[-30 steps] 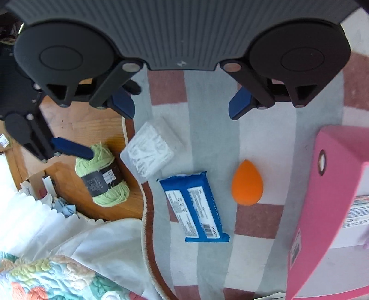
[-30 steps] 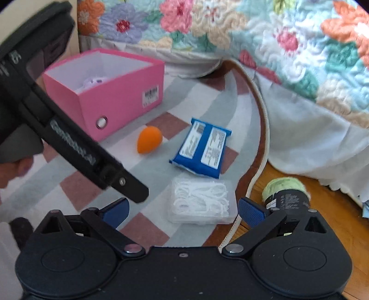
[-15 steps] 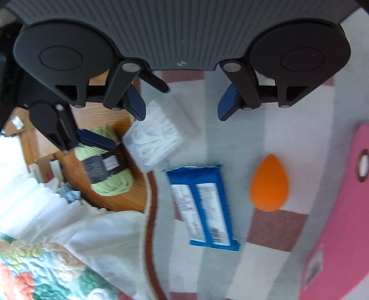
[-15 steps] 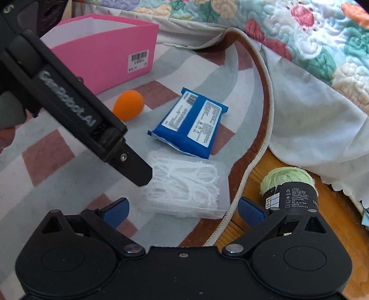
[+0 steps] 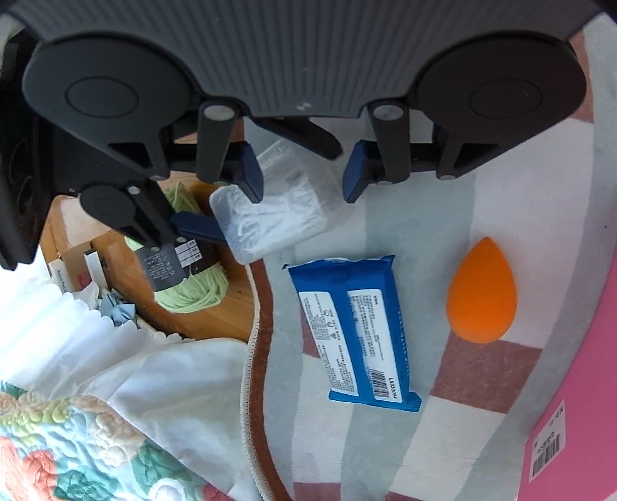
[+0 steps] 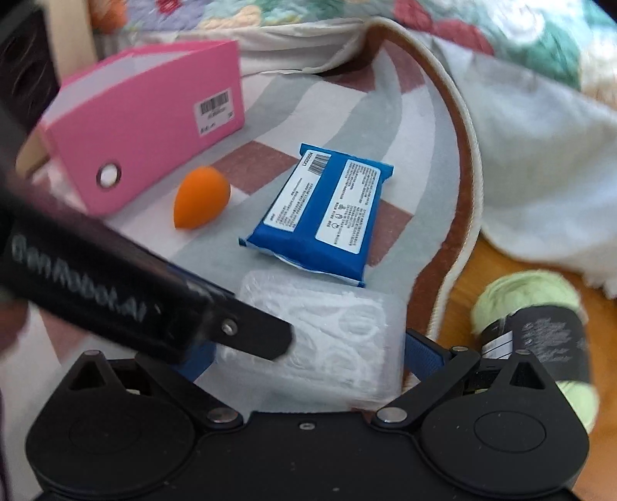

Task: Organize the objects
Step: 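Close the left tool on the clear plastic floss-pick box, then lift and carry the floss-pick box with the left tool over the pink box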

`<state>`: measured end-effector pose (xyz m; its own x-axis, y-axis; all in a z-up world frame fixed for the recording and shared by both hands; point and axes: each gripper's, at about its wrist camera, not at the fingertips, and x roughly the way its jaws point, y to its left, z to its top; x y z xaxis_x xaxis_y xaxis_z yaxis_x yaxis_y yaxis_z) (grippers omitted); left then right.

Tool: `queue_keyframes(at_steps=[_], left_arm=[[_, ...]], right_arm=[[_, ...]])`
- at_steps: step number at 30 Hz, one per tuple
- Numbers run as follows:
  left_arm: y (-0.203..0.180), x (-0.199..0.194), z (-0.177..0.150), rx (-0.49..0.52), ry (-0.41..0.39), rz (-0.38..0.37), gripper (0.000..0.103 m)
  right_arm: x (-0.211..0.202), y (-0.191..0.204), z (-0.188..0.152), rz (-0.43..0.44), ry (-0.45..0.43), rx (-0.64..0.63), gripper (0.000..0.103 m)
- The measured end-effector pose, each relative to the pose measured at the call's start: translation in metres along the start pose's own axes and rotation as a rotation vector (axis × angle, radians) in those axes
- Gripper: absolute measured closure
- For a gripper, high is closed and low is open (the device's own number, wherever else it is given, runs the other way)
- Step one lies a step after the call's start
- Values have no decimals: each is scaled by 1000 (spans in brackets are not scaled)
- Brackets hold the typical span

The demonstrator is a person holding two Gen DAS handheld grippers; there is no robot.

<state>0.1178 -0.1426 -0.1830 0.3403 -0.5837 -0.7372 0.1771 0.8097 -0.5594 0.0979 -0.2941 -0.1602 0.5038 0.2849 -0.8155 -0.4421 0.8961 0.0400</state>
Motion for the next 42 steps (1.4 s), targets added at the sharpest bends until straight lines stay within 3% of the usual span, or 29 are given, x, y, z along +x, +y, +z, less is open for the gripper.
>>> queue_keyframes(at_steps=[5,9,15,21,25,27,32,42], left_arm=[[5,-4,-3,-11,4,-11,62],[10,-4,-4,-28,4,-4,54],[12,-6,-8,-21,-9,-27,60],[13,-18,-15,-9,-2,30,58],[25,-17,-10,-58,51,8,52],[28,-17,-9,-56,60,-3,53],[27,-18,-12,-35,32,-10,55],[17,-18,-14,18,2,30,52]], right_arm=[[-2,-6,-4,21,12,117,1],[-3,-5,-13,16,36,141,1],[-10,-3,-14,36,28,193,8],[-12,18,-18,46,31,155,8],[-16,22,-21,65,29,143,9],[-17,19,-20,60,29,144,15],[-19,17,-19,41,31,141,28],[-17,23,-22,-2,-2,115,27]])
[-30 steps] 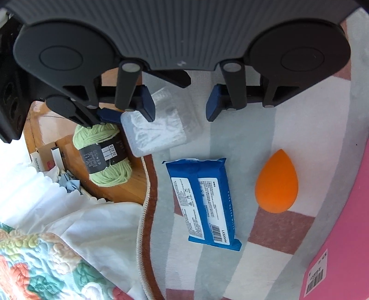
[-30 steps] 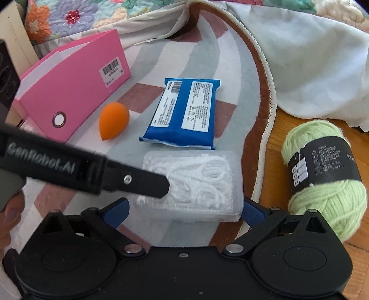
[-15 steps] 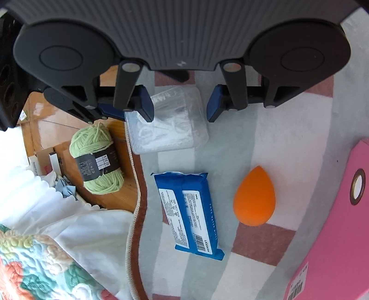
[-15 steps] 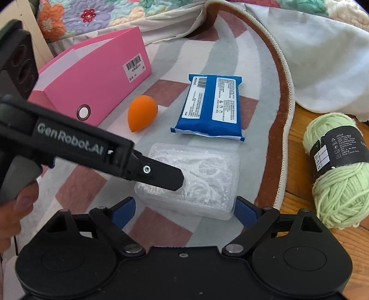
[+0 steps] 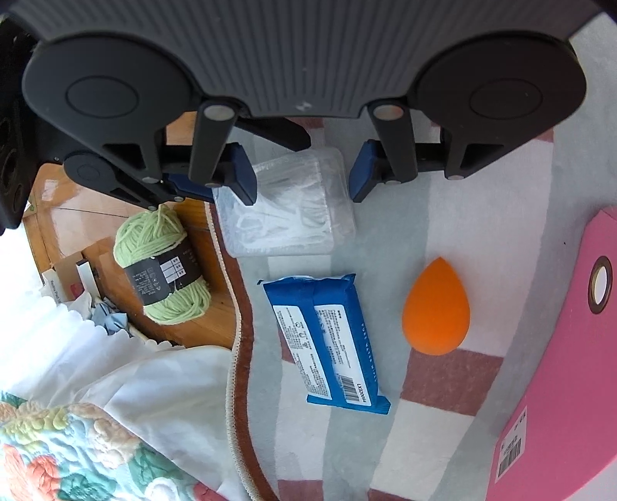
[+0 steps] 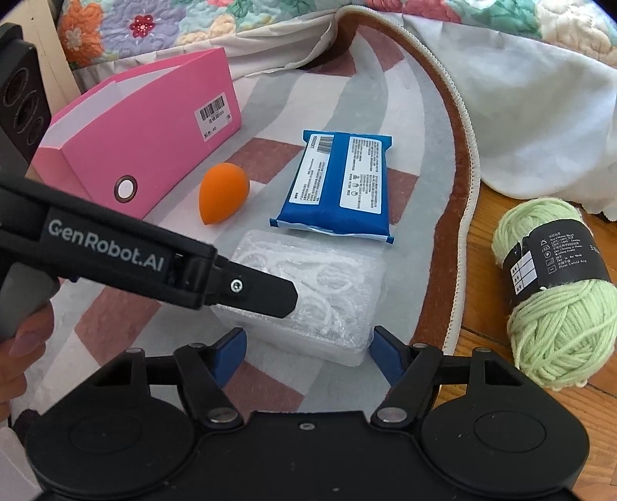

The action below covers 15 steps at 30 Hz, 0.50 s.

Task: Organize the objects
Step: 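Lift and carry the floss-pick box with the left tool over the pink box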

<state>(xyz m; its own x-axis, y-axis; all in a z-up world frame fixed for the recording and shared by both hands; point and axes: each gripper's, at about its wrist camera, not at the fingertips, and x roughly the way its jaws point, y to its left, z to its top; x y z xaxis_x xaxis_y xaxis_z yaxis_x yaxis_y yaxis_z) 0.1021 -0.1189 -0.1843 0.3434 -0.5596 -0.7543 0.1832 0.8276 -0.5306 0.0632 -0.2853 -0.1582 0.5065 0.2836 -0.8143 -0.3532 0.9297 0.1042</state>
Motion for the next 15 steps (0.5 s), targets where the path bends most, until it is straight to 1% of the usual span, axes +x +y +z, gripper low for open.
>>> queue_keyframes(at_steps=[1,7,11,15], left_arm=[[-1,-1,0,0,3,3,52],[-10,-16,-5,54,-4,93,52],[-7,-26,-5,54,9,104,52],[-5,-40,-4,43,37,117,52]], right_arm=[[-1,2,0,-8,-1,-2,27],[-4,22,2,-21,6,-20,31],[-7,33,3,-27,9,-27,31],[-14,41,4,-5,10,-15,31]])
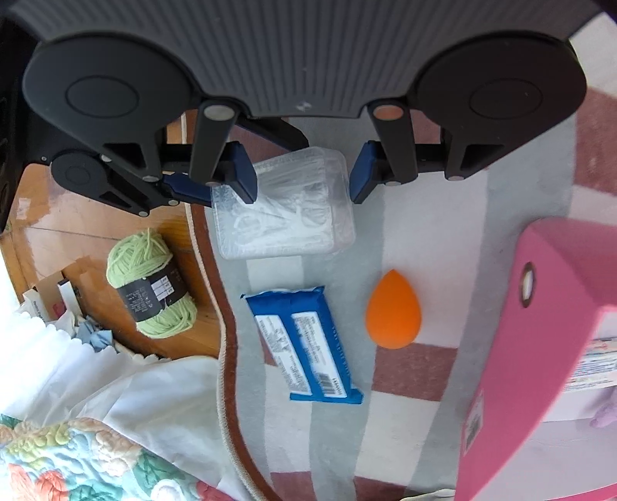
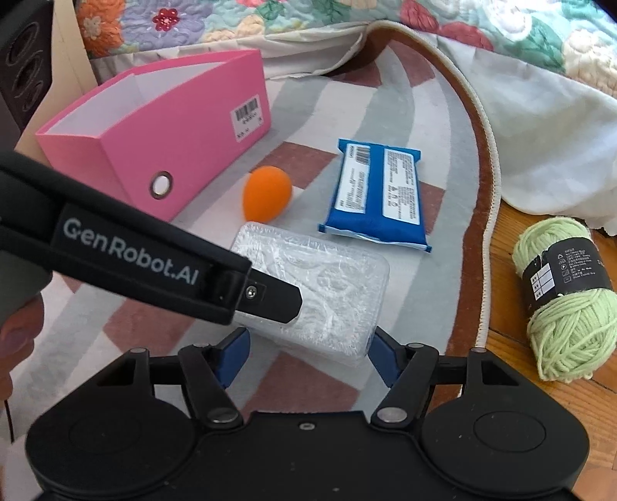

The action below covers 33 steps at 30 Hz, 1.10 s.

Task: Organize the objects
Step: 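Lift and carry the floss-pick box with the left tool over the pink box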

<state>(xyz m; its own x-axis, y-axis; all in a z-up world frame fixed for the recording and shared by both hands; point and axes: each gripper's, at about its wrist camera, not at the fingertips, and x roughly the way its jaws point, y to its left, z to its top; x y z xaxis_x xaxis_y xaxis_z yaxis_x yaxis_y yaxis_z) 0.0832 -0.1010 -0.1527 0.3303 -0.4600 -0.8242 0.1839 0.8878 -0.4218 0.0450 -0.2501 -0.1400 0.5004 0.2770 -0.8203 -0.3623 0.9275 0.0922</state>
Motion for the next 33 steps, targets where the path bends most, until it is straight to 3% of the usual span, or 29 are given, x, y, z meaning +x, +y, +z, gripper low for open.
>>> queue_keyframes(at_steps=[15,33], left_arm=[[7,-57,-6,-19,32,-8,52],[13,-144,-4,2,-34,-66,52]], right_arm=[[-37,40,10,23,2,-48,29],[-106,89,48,42,-50,-185,25]])
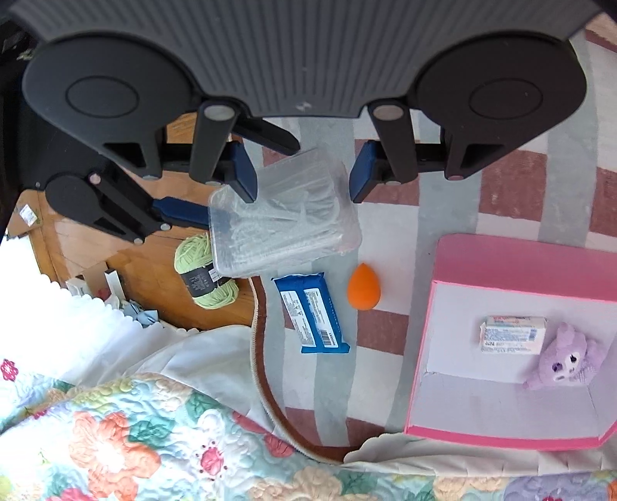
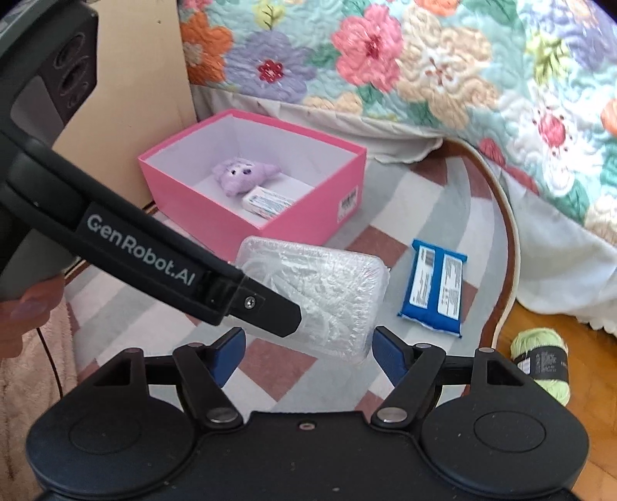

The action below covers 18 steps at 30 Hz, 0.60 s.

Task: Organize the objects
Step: 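Lift and carry the floss-pick box with the left tool over the pink box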

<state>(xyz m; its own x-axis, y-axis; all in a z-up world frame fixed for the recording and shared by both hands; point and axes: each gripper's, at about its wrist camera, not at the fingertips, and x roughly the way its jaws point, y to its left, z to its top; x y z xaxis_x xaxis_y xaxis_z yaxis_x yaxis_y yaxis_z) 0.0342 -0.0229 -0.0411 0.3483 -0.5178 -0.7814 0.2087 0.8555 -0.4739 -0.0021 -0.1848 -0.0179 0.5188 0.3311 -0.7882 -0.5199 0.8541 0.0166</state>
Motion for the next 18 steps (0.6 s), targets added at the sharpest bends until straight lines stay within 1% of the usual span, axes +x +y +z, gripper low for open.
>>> queue_keyframes(at_steps=[6,10,18], left_arm=[[2,-14,-1,10,6,13,52],[7,-25,0,1,-19,21,54],[16,-50,0,8,-57,70,54]], right_arm=[[-8,12,11,-1,-25,-22,25],[-11,16,17,17,-46,-29,26],[-11,33,32,46,-53,-59,32]])
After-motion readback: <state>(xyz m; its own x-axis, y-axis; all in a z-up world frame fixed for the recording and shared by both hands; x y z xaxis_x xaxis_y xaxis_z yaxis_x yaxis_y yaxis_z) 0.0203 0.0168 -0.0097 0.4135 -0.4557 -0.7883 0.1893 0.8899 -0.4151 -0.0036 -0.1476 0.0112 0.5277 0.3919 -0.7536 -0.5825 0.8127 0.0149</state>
